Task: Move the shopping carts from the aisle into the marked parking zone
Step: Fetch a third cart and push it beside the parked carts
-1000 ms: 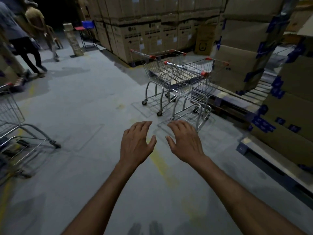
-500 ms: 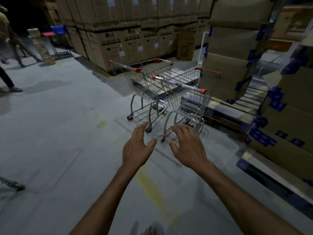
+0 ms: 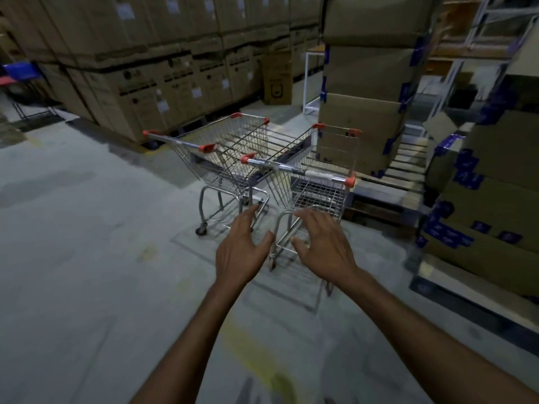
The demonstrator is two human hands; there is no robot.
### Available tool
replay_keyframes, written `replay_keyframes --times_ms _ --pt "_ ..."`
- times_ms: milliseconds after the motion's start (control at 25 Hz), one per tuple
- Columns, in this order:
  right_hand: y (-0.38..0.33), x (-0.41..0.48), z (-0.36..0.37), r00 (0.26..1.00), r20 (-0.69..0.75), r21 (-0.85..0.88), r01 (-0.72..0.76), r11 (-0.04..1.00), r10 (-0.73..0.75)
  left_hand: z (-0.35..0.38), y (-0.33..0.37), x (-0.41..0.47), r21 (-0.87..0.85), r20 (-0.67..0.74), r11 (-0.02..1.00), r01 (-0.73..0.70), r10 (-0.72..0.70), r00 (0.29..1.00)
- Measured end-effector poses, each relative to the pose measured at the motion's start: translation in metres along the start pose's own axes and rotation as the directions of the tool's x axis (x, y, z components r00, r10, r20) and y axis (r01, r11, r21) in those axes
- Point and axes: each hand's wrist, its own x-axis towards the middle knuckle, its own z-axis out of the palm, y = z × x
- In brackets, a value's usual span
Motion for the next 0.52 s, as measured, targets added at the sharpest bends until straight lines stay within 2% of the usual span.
replay_keyframes --times_ms 280,400,520 --pt "0.07 0.111 0.053 0.998 0.031 -0.069 -0.06 0.996 0.062 0.066 -0.032 0.131 0.053 0.05 0.993 -0.102 0.1 0.994" --pt "0.113 0.162 0.076 0.992 0.07 -0.093 -0.098 0.991 0.105 0.107 -0.046 0.196 0.119 0.135 0.966 -0.229 0.213 0.968" --pt "0.149 0.208 0.095 0.988 0.103 -0.119 -0.101 0.988 0.114 0.146 -0.061 0.257 0.219 0.224 0.943 -0.25 0.201 0.954"
